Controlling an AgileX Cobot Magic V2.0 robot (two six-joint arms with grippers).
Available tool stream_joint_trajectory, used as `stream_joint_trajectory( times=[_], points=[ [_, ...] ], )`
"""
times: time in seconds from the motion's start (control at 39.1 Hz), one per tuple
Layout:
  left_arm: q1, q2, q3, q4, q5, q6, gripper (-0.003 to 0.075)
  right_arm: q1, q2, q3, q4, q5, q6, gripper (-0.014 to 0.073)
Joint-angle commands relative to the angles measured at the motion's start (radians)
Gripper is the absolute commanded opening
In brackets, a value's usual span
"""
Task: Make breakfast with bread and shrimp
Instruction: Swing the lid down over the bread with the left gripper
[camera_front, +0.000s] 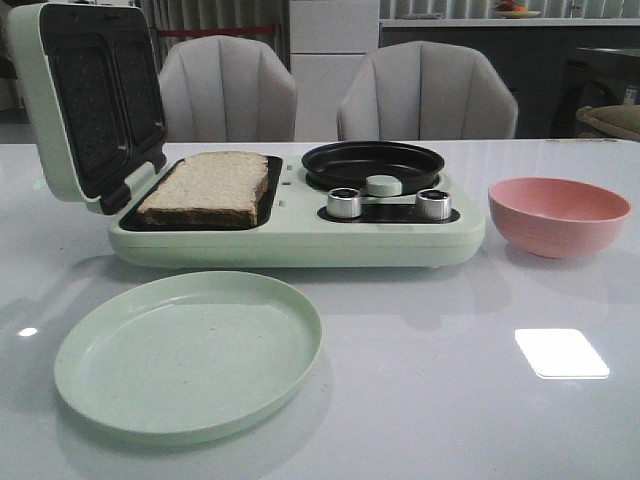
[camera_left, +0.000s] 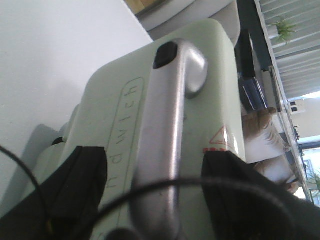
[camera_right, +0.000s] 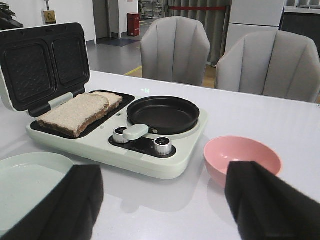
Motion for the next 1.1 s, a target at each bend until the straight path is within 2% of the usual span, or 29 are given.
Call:
stream_joint_trajectory(
  times=[0.0, 0.23, 0.33, 0.79, 1.07],
  points=[
    [-0.012, -0.048, -0.037, -0.069, 0.06, 0.058, 0.0428, -0.004, 0.007, -0.027, -0.003, -0.074, -0.008, 0.0602],
    [-0.082, -0.042, -0.037, -0.069, 0.045, 0.079, 0.0227, -0.004, 0.007, -0.027, -0.003, -0.074, -0.008, 0.0602],
    [-0.122, -0.036, -0.037, -0.071, 0.03, 0.079, 0.0188, -0.004, 0.007, -0.027, -0.003, -0.074, -0.008, 0.0602],
    [-0.356, -0.036, -0.037, -0.039, -0.126, 0.35, 0.0188, -0.004, 0.007, -0.027, -0.003, -0.074, -0.008, 0.0602],
    [-0.495, -0.001, -0.037, 0.192, -0.189, 0.427, 0.0201, -0.004, 0.007, -0.027, -0.003, -0.074, -0.008, 0.0602]
  ],
)
